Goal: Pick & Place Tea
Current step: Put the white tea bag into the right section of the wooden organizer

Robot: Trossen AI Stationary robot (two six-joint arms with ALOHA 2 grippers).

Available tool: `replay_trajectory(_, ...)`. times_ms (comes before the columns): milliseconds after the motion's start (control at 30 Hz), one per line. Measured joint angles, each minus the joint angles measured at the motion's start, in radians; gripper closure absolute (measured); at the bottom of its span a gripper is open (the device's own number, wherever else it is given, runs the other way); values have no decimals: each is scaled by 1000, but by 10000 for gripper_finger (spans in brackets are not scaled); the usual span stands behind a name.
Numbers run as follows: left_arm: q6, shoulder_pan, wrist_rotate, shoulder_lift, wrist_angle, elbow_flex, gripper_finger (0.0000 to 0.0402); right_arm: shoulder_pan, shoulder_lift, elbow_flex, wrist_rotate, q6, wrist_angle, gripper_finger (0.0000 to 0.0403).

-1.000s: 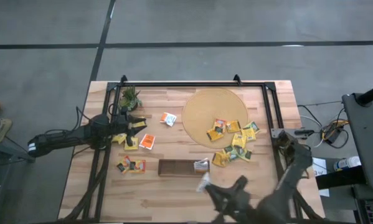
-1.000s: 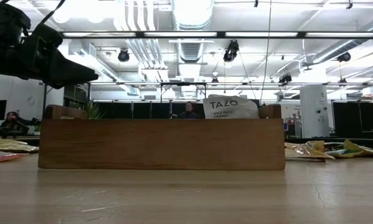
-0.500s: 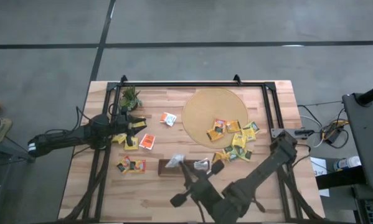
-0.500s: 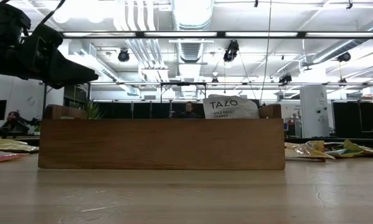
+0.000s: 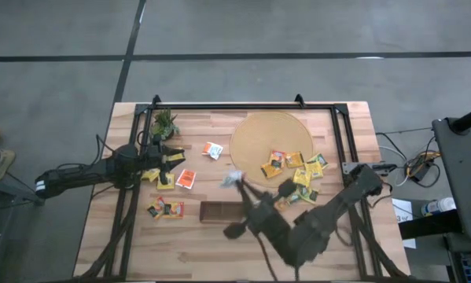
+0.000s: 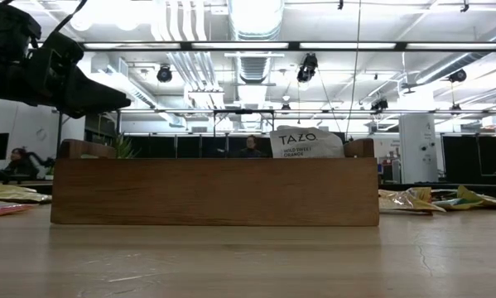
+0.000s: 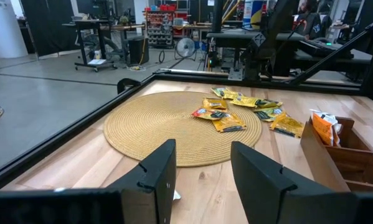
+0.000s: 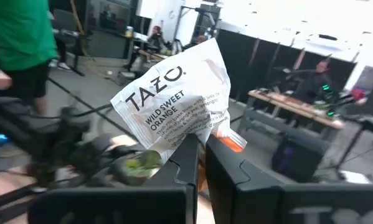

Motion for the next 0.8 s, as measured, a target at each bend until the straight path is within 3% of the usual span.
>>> replay_trajectory(167,0,0,0,0,0,0,255,-39,-64,0,0,-58,-13,392)
replay_trajectory(500,0,0,0,1,0,0,255,-43,-171,-2,0,43,-15,390)
replay_trajectory(800,0,0,0,3,0,0,255,-37,-167,-5,0,-224,-17,390)
